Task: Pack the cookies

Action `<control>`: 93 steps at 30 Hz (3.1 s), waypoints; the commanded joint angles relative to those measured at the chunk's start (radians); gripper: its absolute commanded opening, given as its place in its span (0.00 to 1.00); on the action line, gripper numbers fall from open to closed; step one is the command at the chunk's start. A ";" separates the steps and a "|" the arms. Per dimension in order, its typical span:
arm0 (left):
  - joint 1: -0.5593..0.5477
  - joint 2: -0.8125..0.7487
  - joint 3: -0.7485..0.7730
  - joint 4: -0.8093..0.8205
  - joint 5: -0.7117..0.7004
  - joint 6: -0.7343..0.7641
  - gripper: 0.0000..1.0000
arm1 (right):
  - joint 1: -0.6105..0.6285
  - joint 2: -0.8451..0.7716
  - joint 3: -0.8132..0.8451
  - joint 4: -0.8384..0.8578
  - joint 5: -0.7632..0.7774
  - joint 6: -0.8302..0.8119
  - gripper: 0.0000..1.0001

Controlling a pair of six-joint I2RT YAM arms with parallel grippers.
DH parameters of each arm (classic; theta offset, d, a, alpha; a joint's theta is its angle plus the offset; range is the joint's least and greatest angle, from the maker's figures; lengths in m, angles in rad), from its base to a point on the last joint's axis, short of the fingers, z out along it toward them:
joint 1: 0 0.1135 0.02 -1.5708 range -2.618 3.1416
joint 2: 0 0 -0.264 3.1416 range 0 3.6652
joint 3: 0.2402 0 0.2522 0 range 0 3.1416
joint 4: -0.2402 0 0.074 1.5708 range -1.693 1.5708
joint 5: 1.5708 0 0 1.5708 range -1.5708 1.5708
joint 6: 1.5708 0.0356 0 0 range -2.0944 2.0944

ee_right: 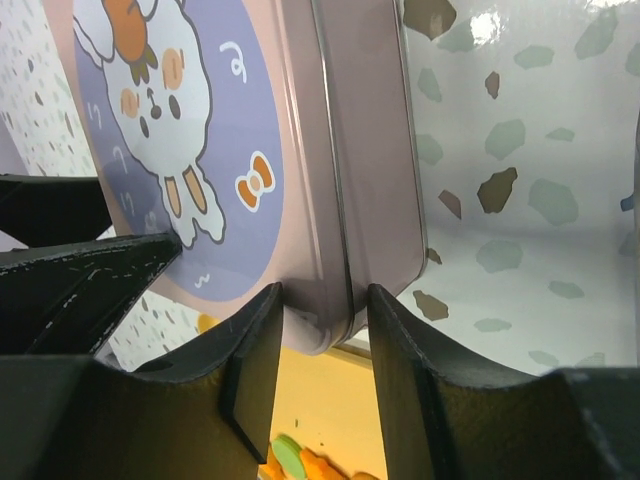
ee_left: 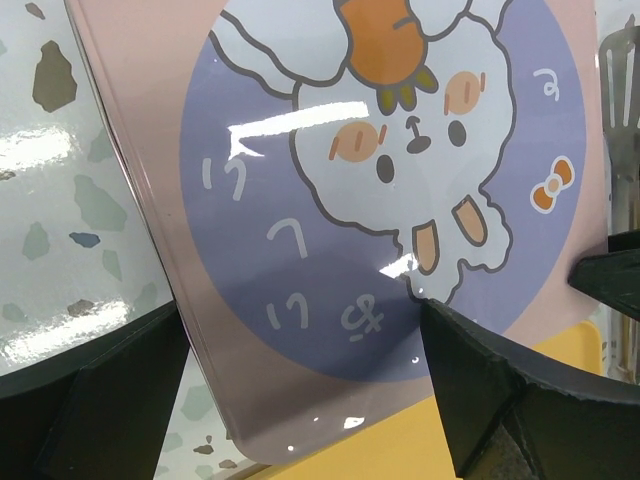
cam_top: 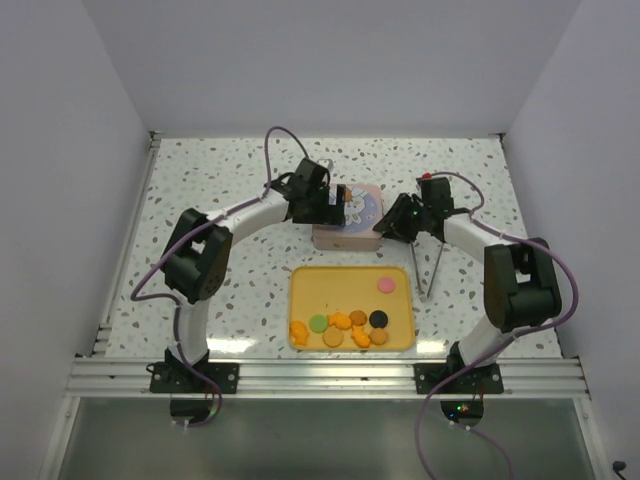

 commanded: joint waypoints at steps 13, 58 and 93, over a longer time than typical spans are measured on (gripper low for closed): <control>-0.013 -0.057 -0.146 -0.102 -0.006 0.028 1.00 | 0.015 -0.090 -0.019 -0.072 0.011 -0.022 0.44; 0.029 -0.398 -0.264 -0.027 -0.021 -0.014 1.00 | 0.027 -0.010 0.075 0.193 -0.121 0.176 0.06; 0.219 0.068 0.227 0.007 0.155 0.058 1.00 | -0.025 0.096 0.369 -0.183 0.069 -0.058 0.47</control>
